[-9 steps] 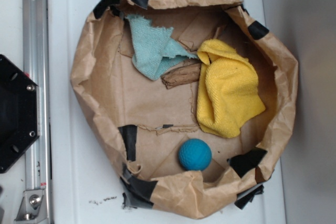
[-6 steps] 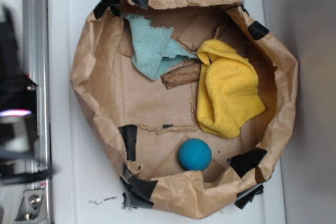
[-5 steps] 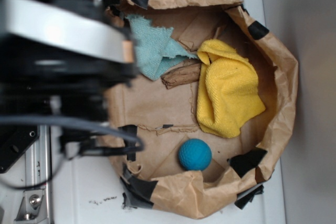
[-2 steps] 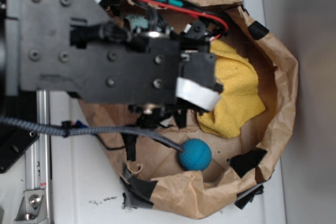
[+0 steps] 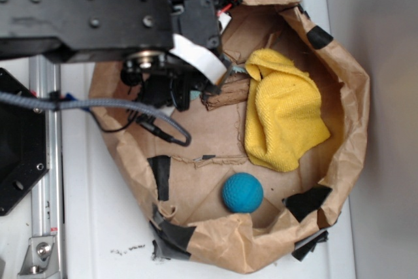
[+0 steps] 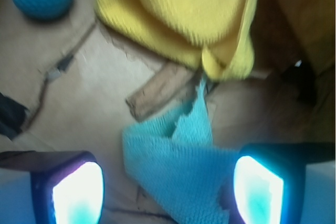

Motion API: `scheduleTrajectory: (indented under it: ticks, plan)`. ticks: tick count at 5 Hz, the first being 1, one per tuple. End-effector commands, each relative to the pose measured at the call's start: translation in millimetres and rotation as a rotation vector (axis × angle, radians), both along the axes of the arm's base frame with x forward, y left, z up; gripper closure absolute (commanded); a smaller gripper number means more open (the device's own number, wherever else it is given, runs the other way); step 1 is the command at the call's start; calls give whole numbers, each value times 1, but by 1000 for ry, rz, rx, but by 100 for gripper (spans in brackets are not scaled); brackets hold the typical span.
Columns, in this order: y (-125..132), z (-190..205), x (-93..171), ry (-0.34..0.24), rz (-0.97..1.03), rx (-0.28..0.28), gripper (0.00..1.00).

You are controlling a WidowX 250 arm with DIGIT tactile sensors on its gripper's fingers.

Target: Grab the blue cloth.

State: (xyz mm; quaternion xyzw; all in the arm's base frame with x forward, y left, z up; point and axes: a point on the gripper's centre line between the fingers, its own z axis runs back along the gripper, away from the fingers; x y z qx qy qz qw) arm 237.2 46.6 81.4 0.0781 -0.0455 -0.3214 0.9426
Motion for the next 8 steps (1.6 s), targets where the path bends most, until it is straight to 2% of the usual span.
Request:
scheduleTrajectory:
  ticks: [1,4,5,6,7,8]
  plan:
    - [-3,-30,16,1,-22,23,0]
    - [-21,-71,40,35,-57,29,0]
    - [-26,-84,42,61,-74,16,89]
    - [-24,-79,43,49,-67,9,100]
    - [-23,-67,40,44,-61,2,100]
    - [-29,-16,35,24,-34,-59,100]
